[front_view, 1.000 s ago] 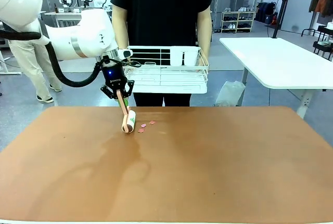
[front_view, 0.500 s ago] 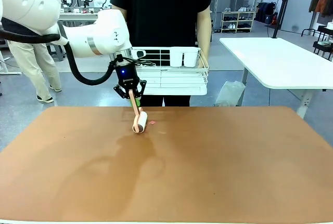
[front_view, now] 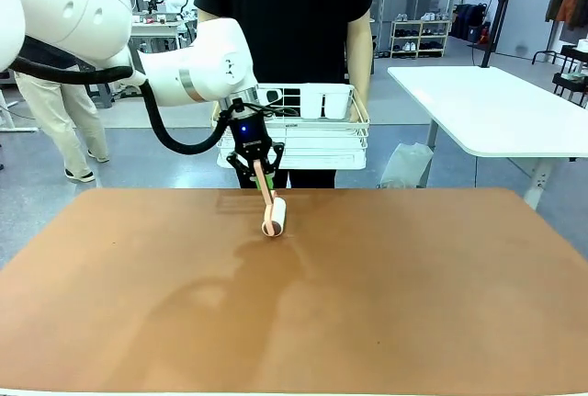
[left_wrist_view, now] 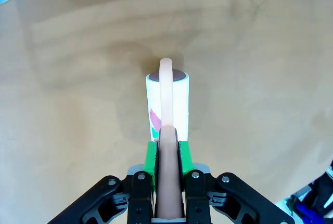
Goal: Clean the table.
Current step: Clean the table with the Lint Roller when the human lifts the Dish drying rack.
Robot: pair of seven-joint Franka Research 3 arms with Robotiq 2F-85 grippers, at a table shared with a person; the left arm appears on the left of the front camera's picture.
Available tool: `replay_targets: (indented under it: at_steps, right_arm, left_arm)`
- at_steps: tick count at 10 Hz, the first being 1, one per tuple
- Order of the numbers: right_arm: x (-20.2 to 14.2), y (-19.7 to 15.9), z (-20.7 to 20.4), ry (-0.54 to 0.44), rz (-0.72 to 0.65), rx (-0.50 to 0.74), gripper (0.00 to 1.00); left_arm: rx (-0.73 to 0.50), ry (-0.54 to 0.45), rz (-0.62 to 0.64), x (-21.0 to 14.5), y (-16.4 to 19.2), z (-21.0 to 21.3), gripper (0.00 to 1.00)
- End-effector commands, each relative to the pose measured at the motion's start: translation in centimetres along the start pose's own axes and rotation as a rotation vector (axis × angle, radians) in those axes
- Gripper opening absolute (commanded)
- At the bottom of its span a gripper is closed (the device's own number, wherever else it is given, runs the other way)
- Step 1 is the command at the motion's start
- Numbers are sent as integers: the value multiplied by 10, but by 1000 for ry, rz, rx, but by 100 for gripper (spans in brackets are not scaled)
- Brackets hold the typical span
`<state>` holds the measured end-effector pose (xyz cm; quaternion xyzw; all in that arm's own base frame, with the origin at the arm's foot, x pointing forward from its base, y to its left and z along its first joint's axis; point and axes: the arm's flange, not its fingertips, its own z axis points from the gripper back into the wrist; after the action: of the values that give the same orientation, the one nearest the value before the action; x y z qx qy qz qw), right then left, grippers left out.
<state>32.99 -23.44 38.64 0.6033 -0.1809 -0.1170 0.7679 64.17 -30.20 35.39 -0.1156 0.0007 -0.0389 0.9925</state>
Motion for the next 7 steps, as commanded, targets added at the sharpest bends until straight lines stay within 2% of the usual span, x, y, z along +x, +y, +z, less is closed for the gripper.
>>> replay_targets:
  at_steps: [1,3,5,7]
  right_arm:
    - [-1,2,2,0,9,6,100]
    - [-1,2,2,0,9,6,100]
    - [-1,2,2,0,9,6,100]
    - [-1,2,2,0,9,6,100]
  left_arm:
    - [-6,59,16,-13,-22,-46,21]
    - [-25,67,96,-13,-36,-29,21]
    - [1,3,50,-24,-48,12,21]
    - [33,-38,21,-43,-56,69,21]
